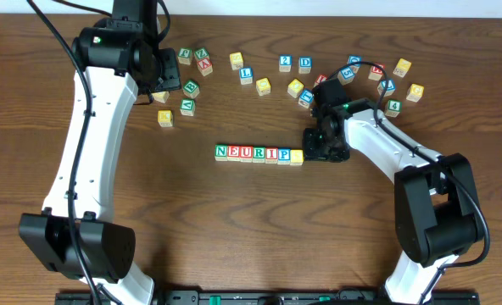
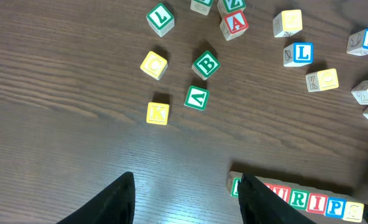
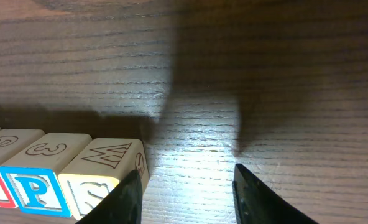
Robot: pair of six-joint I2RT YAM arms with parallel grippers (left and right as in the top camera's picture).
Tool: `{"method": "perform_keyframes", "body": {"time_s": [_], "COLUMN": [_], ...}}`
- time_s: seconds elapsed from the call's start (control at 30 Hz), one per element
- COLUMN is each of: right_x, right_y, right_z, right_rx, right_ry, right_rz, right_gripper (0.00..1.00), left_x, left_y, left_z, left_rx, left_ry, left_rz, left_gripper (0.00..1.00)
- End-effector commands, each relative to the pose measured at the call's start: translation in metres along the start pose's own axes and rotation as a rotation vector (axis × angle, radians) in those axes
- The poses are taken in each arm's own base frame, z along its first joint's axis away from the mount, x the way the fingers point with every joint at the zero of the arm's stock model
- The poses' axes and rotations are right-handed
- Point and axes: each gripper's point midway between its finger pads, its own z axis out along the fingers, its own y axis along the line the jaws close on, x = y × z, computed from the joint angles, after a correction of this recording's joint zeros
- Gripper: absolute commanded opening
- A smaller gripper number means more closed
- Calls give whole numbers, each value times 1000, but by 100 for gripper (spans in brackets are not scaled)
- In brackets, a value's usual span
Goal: Spell out NEURIPS
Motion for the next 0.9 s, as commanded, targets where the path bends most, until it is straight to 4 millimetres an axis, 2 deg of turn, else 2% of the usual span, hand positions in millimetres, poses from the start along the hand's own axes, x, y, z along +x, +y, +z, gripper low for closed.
{"method": "perform_keyframes", "body": {"time_s": [0.0, 0.2, 0.33, 0.5, 0.6, 0.73, 0.87], "right_x": [-4, -21, -22, 1, 16, 31, 37], "right_y": [6, 7, 12, 42, 54, 59, 58], "right_z": [-2, -26, -37, -32, -29, -23, -21], "right_rx": [-6, 39, 37, -35, -23, 12, 34], "right_ry": [-2, -33, -23, 46, 74, 98, 107], "right_rz": [-22, -37, -53, -107, -128, -127, -126], "right_gripper": [41, 42, 41, 35, 35, 35, 34], "left_x": [1, 1, 1, 0, -1, -5, -7], "left_y": [4, 4, 4, 3, 5, 12, 15], "left_z": [2, 2, 2, 2, 2, 2, 2], "left_rx": [-15, -15, -15, -14, -20, -62, -67], "left_ry": [5, 4, 4, -2, -7, -26, -32], "left_rz": [11, 11, 11, 10, 10, 8, 0], "left_gripper": [52, 53, 52, 52, 53, 52, 53]}}
